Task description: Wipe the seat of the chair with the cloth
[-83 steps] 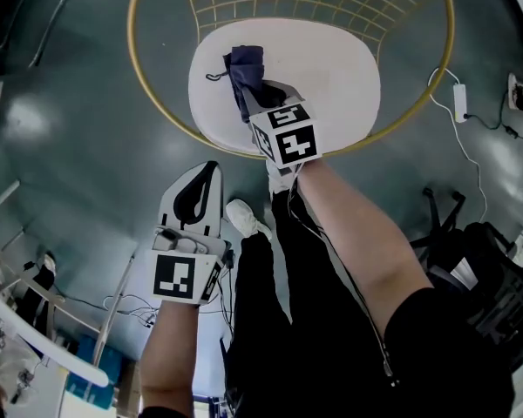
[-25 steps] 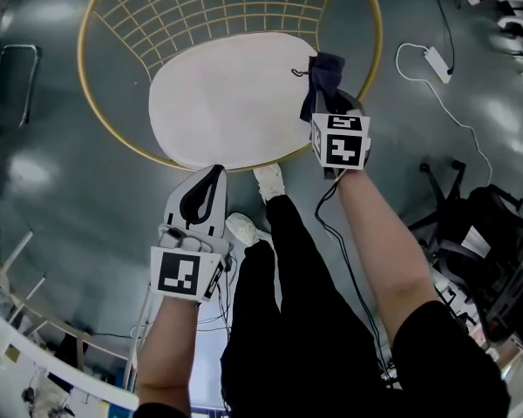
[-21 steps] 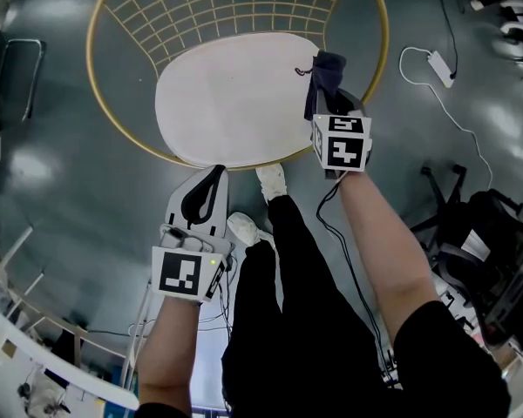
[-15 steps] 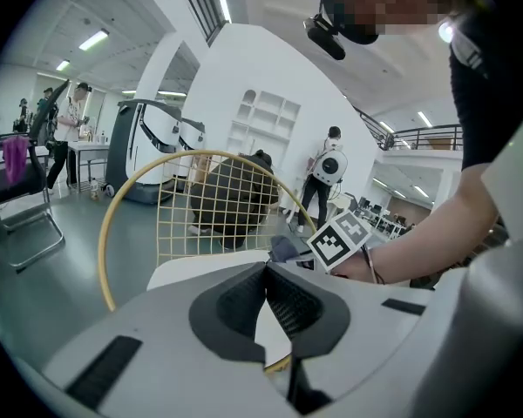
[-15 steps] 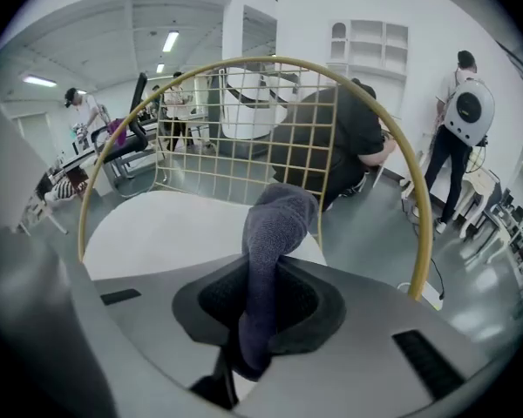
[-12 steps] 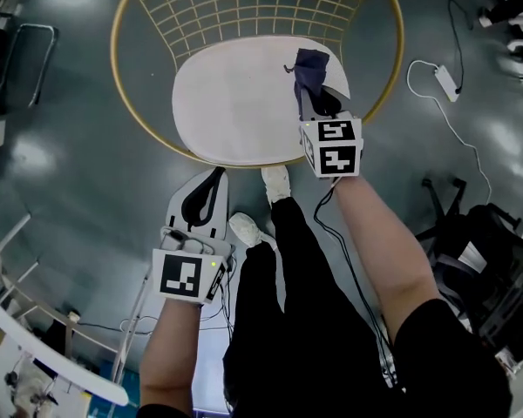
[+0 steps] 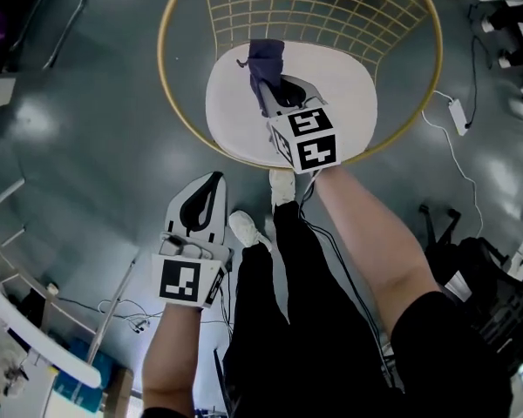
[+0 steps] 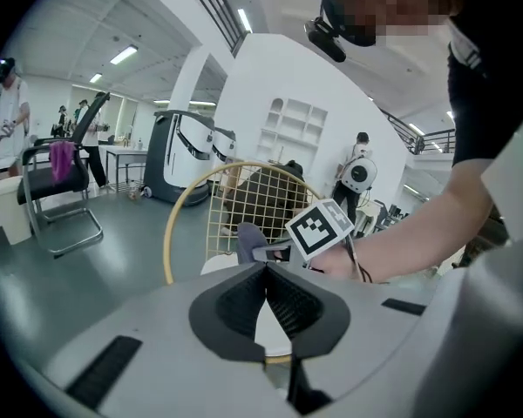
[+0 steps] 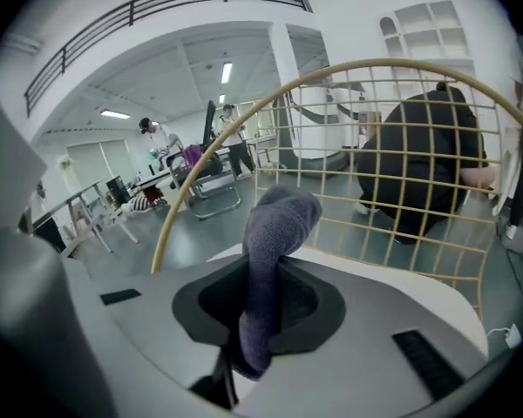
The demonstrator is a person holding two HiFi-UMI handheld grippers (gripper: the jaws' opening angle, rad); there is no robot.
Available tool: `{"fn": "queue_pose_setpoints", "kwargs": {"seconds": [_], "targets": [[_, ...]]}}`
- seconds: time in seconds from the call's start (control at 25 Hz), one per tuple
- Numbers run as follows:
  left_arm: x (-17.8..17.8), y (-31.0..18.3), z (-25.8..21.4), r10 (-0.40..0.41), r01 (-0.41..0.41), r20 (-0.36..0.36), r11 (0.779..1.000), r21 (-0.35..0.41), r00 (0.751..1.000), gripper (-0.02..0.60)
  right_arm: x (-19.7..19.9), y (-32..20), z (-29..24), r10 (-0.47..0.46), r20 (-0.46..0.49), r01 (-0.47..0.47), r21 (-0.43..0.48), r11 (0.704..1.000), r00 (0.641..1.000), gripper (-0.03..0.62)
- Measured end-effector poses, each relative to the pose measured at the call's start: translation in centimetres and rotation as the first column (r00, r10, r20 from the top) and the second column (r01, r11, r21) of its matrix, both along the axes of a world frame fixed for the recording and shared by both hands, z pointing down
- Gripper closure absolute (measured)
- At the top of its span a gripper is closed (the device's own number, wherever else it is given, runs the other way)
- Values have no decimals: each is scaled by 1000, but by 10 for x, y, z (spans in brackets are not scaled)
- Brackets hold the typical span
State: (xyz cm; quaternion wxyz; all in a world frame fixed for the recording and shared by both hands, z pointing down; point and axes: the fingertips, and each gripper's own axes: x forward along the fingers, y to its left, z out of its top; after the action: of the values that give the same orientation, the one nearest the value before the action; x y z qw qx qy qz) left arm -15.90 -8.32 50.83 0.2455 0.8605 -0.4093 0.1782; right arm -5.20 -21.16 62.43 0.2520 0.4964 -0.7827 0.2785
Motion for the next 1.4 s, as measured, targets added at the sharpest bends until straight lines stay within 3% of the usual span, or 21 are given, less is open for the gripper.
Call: {"fn": "queue_pose_setpoints", "kwargs": {"seconds": [0.28,0.56,0.88,1.08,1.4], "targets": [[-28,1,6,-90,90,20,996,-23,996,569,-67,-20,13,-99,130,106,-49,993,987,533],[-23,-10,16,-134,135,25,990,-47,991,569,-82,-38,36,-165,132,177,-85,981,977,532],[-10,-18,32,-133,134,29,989,-64,991,569,-66,-48,51,-143,133,157,-100,982,981,531],[10,-29,31,-105,107,22,993,-58,994,569,-22,-58,69,-42,93,57,-160,985,995,531],[39,-32,34,-39,39,7,998,-58,999,569,29,-56,78,41,48,-32,-185,982,998,531]]}}
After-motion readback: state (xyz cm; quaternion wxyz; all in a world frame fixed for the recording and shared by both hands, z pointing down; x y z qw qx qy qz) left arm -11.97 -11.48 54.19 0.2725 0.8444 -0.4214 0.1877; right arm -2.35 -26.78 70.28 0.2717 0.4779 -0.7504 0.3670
